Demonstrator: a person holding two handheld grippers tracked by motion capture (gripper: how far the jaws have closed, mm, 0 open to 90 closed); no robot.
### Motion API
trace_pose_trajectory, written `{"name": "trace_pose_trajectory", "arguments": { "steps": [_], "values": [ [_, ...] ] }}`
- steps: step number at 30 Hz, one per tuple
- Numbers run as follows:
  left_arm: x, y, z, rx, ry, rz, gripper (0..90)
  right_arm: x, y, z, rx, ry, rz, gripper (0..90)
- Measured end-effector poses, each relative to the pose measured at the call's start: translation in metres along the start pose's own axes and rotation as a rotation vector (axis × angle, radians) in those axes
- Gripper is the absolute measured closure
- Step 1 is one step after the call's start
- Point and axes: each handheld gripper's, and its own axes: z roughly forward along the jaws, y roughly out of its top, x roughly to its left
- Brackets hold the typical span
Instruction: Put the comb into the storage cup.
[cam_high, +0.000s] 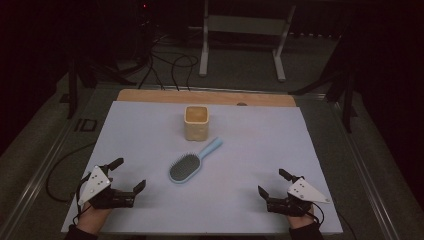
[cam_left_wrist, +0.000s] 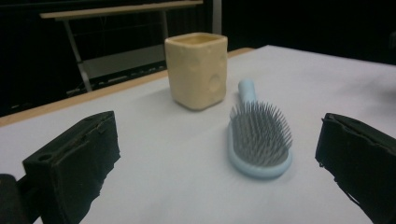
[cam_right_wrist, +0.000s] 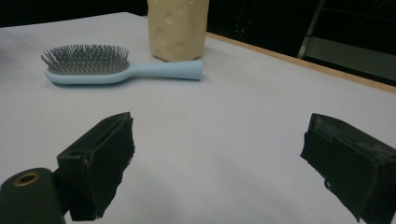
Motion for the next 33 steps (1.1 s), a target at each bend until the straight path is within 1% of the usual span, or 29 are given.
{"name": "trace_pose_trajectory", "arguments": {
  "steps": [2, 3, 4, 7, 8, 9, 10, 12, 13, 14, 15, 16, 18, 22, 25, 26, 29, 30, 32, 33],
  "values": [
    [-0.001, 0.007, 0.000, -0.008, -0.004, -0.006, 0.0, 0.001, 0.001, -0.001, -0.003, 0.001, 0.003, 8.5],
    [-0.001, 0.007, 0.000, -0.008, -0.004, -0.006, 0.0, 0.001, 0.001, -0.001, -0.004, -0.001, 0.005, 8.5],
    [-0.001, 0.014, 0.001, -0.008, -0.006, -0.003, 0.0, 0.002, 0.001, -0.001, -0.005, 0.000, 0.004, 8.5],
    [-0.001, 0.025, 0.004, 0.004, -0.020, -0.005, 0.0, 0.003, 0.002, -0.001, -0.008, 0.001, -0.002, 8.5],
    [-0.001, 0.025, 0.004, 0.004, -0.020, -0.005, 0.0, 0.003, 0.002, -0.001, -0.008, 0.001, -0.002, 8.5],
    [-0.002, 0.029, 0.006, 0.006, -0.032, -0.015, 0.0, 0.003, 0.002, -0.001, -0.009, -0.001, -0.003, 8.5],
    [-0.003, 0.035, 0.009, 0.009, -0.041, -0.017, 0.0, 0.003, 0.002, -0.002, -0.013, -0.003, -0.003, 8.5],
    [-0.004, 0.043, 0.012, 0.019, -0.051, -0.019, 0.0, 0.003, 0.002, -0.003, -0.018, -0.007, -0.001, 8.5],
    [-0.004, 0.043, 0.012, 0.019, -0.051, -0.019, 0.0, 0.002, 0.002, -0.003, -0.019, -0.009, 0.001, 8.5],
    [-0.005, 0.047, 0.014, 0.032, -0.057, -0.022, 0.0, 0.002, 0.002, -0.003, -0.021, -0.008, 0.008, 8.5],
    [-0.005, 0.051, 0.016, 0.033, -0.065, -0.020, 0.0, 0.002, 0.002, -0.003, -0.021, -0.008, 0.008, 8.5],
    [-0.006, 0.059, 0.019, 0.028, -0.075, -0.010, 0.0, 0.002, 0.002, -0.003, -0.021, -0.008, 0.011, 8.5],
    [-0.006, 0.066, 0.023, 0.020, -0.091, -0.013, 0.0, 0.002, 0.002, -0.003, -0.022, -0.007, 0.009, 8.5],
    [-0.008, 0.080, 0.032, 0.030, -0.107, 0.000, 0.0, 0.002, 0.002, -0.003, -0.023, -0.006, 0.007, 8.5],
    [-0.009, 0.089, 0.040, 0.025, -0.128, -0.039, 0.0, 0.001, 0.002, -0.003, -0.027, -0.002, 0.016, 8.5],
    [-0.009, 0.091, 0.043, 0.038, -0.140, -0.047, 0.0, 0.001, 0.002, -0.003, -0.026, 0.000, 0.018, 8.5],
    [-0.011, 0.097, 0.053, 0.061, -0.139, -0.021, 0.0, 0.001, 0.002, -0.003, -0.025, 0.003, 0.019, 8.5],
    [-0.012, 0.098, 0.056, 0.065, -0.134, -0.018, 0.0, 0.001, 0.002, -0.003, -0.026, 0.002, 0.019, 8.5],
    [-0.013, 0.100, 0.063, 0.071, -0.150, -0.019, 0.0, 0.002, 0.002, -0.003, -0.025, 0.004, 0.016, 8.5],
    [-0.013, 0.101, 0.066, 0.071, -0.150, -0.018, 0.0, 0.002, 0.002, -0.004, -0.027, 0.003, 0.015, 8.5]
  ]
}}
